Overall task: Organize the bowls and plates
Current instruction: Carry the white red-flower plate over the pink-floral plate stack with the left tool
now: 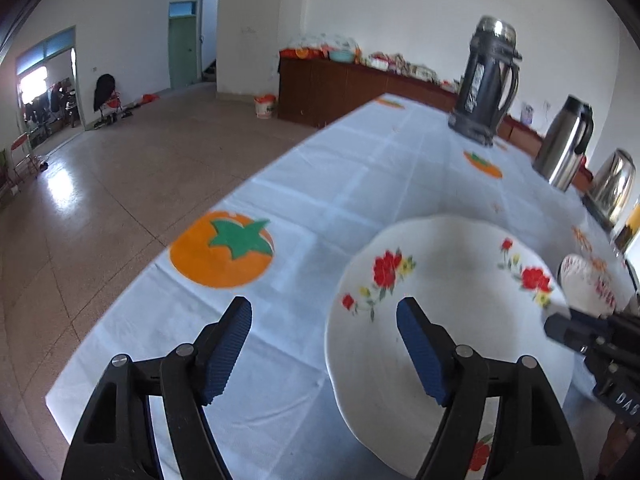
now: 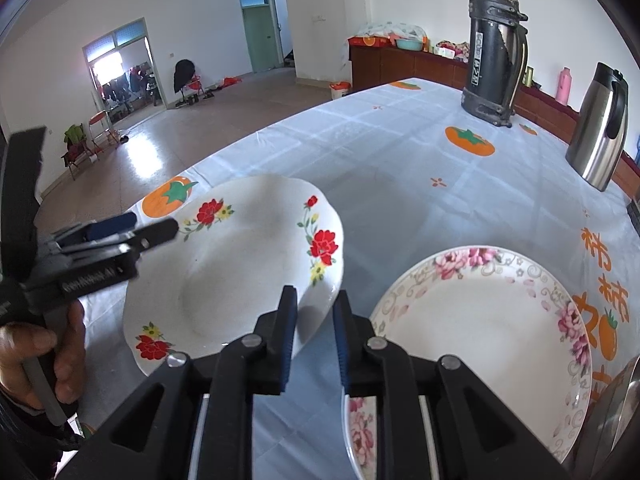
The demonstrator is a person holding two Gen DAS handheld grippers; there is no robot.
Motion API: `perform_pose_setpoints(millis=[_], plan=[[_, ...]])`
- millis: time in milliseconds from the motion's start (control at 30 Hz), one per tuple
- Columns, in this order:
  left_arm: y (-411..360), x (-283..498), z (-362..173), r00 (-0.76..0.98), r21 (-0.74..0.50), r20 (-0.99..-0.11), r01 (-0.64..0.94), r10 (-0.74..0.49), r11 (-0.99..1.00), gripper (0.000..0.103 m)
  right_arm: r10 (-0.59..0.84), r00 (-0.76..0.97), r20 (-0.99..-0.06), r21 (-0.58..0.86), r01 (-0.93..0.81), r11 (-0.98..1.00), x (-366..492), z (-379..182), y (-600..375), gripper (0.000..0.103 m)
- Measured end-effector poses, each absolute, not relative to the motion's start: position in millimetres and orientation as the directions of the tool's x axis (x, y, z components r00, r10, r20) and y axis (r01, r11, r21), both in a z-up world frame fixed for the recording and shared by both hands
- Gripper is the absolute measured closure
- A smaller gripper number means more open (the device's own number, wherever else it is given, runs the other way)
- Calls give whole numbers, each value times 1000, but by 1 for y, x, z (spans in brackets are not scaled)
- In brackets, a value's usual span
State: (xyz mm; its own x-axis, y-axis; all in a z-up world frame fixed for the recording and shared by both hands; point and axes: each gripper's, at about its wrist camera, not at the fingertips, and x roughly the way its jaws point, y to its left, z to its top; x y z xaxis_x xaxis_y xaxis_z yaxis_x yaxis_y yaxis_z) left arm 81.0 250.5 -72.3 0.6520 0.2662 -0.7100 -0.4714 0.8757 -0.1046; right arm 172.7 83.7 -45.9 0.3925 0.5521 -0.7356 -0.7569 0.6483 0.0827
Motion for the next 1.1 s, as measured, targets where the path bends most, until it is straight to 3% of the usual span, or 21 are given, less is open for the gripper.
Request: perform_pose_setpoints(millis=[33, 67, 100, 133, 467, 1100], plan=[[250, 82, -75, 649, -111, -717, -467, 255, 877, 39, 553, 391, -736, 87, -756, 649, 173, -47, 83, 85], [249, 83, -78, 642, -117, -728, -461, 240, 880, 61, 553, 390, -736, 88, -755, 650, 174, -47, 83, 85], [247, 84, -81, 645, -138, -736, -439, 204, 888, 71, 553, 390, -736, 89, -754, 651, 174, -48, 83, 85], [244, 85, -82, 647, -139, -736, -432, 198, 891, 73, 555, 393, -733, 90, -753, 652, 173, -48, 83, 84], [236, 80, -67, 655, -123, -710, -475, 257, 871, 72, 567, 432, -701, 67, -752, 656, 157, -37, 78, 84], [173, 119, -30, 705, -72, -675, -358, 219, 931, 72, 565, 524, -638, 112, -662, 741, 170, -8, 7, 84]])
